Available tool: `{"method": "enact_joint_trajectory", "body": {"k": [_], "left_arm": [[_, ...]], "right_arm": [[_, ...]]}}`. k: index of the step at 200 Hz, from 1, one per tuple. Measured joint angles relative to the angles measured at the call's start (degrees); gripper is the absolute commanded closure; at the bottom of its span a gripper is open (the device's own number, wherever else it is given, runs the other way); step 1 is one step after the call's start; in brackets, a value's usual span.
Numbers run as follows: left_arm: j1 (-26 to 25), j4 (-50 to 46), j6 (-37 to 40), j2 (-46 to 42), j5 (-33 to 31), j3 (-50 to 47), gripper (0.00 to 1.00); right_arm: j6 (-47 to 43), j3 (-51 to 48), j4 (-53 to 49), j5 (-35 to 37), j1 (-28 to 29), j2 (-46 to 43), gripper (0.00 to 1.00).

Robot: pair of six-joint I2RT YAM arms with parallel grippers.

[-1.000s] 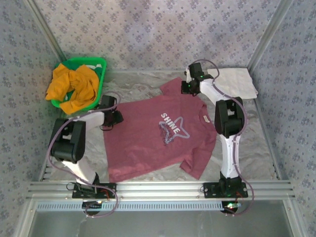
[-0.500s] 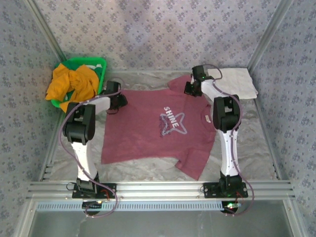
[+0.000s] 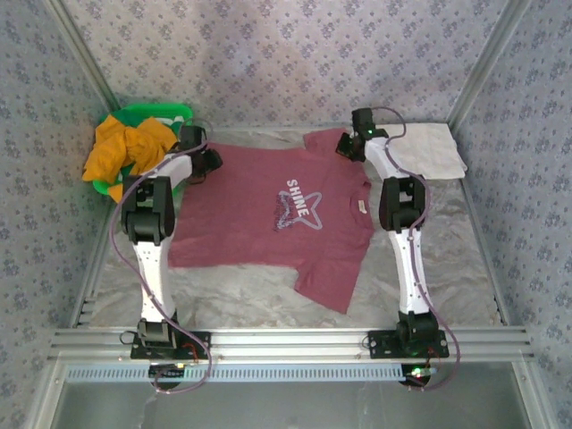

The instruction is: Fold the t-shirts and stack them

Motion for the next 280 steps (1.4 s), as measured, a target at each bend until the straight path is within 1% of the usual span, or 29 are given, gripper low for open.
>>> {"method": "enact_joint_trajectory", "body": {"k": [24, 39, 61, 75, 85, 95, 117, 139, 149, 157, 182, 217, 243, 280], "left_arm": [[-0.07, 0.94, -0.46, -6.58, 0.68, -7.65, 0.50], [-0.13, 0.92, -0.55, -11.85, 1.36, -12.22, 0.50], [-0.90, 1.20, -0.46, -20.37, 1.79, -17.68, 0.50], [-2.01, 1.46, -0.48, -25.62, 1.99, -21.03, 0.50], [-3.06, 1.73, -0.48, -29.00, 2.03, -23.54, 0.50], [-4.31, 1.90, -0.50, -32.35, 1.88, -26.49, 0.51], [-7.43, 1.18, -0.44, -37.55, 0.33, -32.52, 0.52], [-9.09, 0.37, -0.39, -39.45, -0.81, -37.57, 0.54], [-8.98, 0.28, -0.42, -39.52, -1.44, -39.60, 0.55], [-8.90, -0.04, -0.42, -39.17, -1.95, -40.87, 0.56], [-8.63, -0.11, -0.42, -35.89, -1.99, -41.88, 0.56], [-9.03, 1.86, -1.33, -29.81, -1.75, -41.99, 0.56], [-9.79, 4.31, -2.25, -28.63, -1.77, -42.03, 0.57], [-10.62, 8.79, -4.57, -27.15, -1.51, -42.03, 0.57]], "right_arm": [[0.46, 1.14, -0.20, 0.13, -1.29, 0.55, 0.90], [0.35, 1.86, -0.37, 0.04, -2.34, 0.59, 0.88], [-0.52, 3.69, -0.90, -1.99, -3.65, 0.59, 0.85], [-1.75, 2.49, -1.05, -3.13, -4.11, -0.94, 0.84], [-2.75, -1.99, -0.63, -3.39, -4.00, -4.22, 0.84], [-3.63, -9.03, -0.11, -3.30, -3.41, -9.29, 0.84], [-5.29, -27.87, 2.14, -1.60, -0.59, -24.50, 0.86], [-6.64, -44.39, 5.07, 1.99, 3.58, -39.36, 0.89], [-7.23, -48.70, 4.98, 3.56, 5.29, -43.45, 0.91], [-7.67, -50.62, 4.87, 4.50, 6.16, -44.94, 0.92], [-8.39, -53.29, 4.48, 6.54, 5.97, -43.71, 0.93], [-8.94, -53.18, 2.29, 8.85, 4.48, -37.57, 0.93], [-9.11, -49.68, 0.35, 9.53, 4.33, -32.94, 0.93], [-9.11, -41.90, -2.89, 10.69, 3.54, -27.12, 0.94]]}}
